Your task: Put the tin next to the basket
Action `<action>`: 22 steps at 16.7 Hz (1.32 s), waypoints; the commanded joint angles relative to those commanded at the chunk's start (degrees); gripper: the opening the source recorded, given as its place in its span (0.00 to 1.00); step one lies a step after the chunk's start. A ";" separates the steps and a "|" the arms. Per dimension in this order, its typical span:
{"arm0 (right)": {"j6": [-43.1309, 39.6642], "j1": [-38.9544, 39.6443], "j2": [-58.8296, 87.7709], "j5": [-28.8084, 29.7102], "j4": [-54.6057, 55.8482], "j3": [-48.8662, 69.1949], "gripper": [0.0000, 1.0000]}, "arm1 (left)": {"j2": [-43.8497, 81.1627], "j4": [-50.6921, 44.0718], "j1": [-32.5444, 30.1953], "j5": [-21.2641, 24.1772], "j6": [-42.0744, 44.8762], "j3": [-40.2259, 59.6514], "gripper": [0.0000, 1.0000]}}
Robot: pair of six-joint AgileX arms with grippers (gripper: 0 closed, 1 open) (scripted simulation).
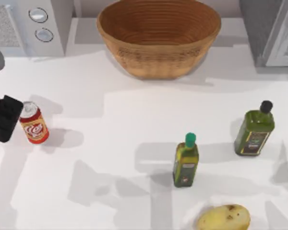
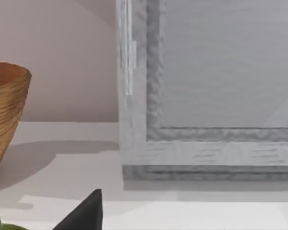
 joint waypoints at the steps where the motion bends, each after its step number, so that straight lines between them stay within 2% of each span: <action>1: 0.00 0.00 0.00 0.00 0.00 0.00 1.00 | 6.06 -3.60 -0.43 0.05 1.87 4.38 1.00; 6: 0.00 0.00 0.00 0.00 0.00 0.00 1.00 | 30.78 -19.16 -2.34 0.21 10.22 23.92 1.00; 11: 0.00 0.00 0.00 0.00 0.00 0.00 1.00 | 45.13 -28.27 -3.52 0.08 15.54 37.09 1.00; 19: 0.00 0.00 0.00 0.00 0.00 0.00 1.00 | 47.74 -29.53 -3.50 0.01 16.52 39.24 1.00; 22: 0.00 0.00 0.00 0.00 0.00 0.00 1.00 | 48.60 -25.92 -3.61 0.01 16.62 36.42 1.00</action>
